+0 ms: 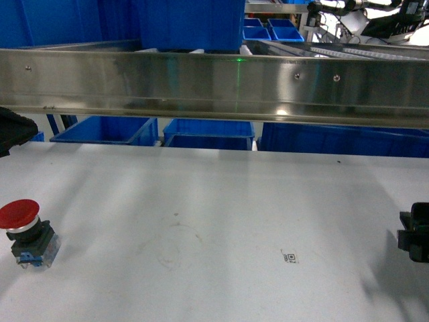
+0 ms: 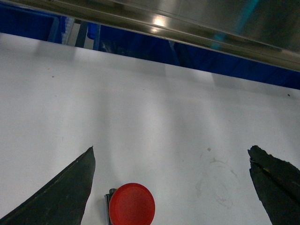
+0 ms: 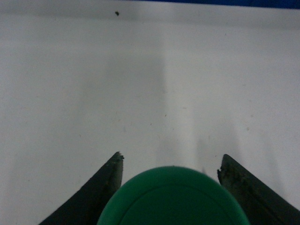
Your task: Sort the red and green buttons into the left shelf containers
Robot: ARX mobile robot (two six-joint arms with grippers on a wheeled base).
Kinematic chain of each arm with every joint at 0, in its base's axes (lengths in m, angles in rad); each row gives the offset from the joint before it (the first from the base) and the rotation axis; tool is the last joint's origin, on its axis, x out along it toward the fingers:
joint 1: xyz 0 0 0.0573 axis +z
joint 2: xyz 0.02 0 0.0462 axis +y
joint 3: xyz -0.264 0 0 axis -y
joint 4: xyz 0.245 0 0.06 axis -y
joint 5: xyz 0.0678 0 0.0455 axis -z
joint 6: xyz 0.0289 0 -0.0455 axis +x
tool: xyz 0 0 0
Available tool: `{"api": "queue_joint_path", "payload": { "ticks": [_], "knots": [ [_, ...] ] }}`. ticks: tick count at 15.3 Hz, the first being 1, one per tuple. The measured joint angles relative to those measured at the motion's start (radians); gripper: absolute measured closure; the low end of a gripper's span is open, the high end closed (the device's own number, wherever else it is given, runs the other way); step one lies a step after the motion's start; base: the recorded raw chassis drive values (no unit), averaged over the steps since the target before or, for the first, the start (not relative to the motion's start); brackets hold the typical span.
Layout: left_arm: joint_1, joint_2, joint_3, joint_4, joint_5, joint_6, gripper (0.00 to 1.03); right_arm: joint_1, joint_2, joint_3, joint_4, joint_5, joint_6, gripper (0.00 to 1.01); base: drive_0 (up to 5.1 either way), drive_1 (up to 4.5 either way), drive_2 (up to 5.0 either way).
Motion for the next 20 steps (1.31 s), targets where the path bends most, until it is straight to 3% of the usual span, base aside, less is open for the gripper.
{"api": "queue_joint_path", "payload": {
  "ticks": [3, 8, 11, 13, 15, 16, 18, 20],
  "knots": [
    [0.0, 0.0, 0.0, 0.0, 0.0, 0.0, 0.05, 0.0, 0.004, -0.006, 0.009, 0.0, 0.0, 0.63, 0.0, 0.0, 0.0],
    [0.0, 0.0, 0.0, 0.0, 0.0, 0.0, 0.05, 0.001, -0.023, -0.013, 0.027, -0.001, 0.002, 0.64, 0.0, 0.0, 0.0],
    [0.0, 0.0, 0.0, 0.0, 0.0, 0.0, 0.05, 0.017, -0.237, -0.056, -0.057, -0.005, -0.011, 0.64, 0.0, 0.0, 0.0],
    [0.0, 0.0, 0.0, 0.0, 0.0, 0.0, 0.05, 0.026, -0.538, -0.086, -0.206, -0.049, -0.052, 0.64, 0.0, 0.0, 0.0],
    [0.0, 0.0, 0.0, 0.0, 0.0, 0.0, 0.05, 0.026, -0.856, -0.075, -0.372, -0.132, -0.047, 0.64, 0.0, 0.0, 0.0],
    [0.0, 0.0, 0.0, 0.001, 0.0, 0.0, 0.05, 0.026, -0.916, -0.074, -0.376, -0.135, -0.046, 0.64, 0.0, 0.0, 0.0],
    [-0.029, 0.081, -0.008, 0.153, -0.023, 0.036, 0.05, 0.026, -0.891, -0.071, -0.394, -0.135, -0.045, 0.64, 0.0, 0.0, 0.0],
    [-0.03, 0.27, -0.006, 0.193, -0.074, 0.111, 0.05, 0.026, -0.884, -0.078, -0.392, -0.135, -0.042, 0.64, 0.0, 0.0, 0.0]
  ]
}}
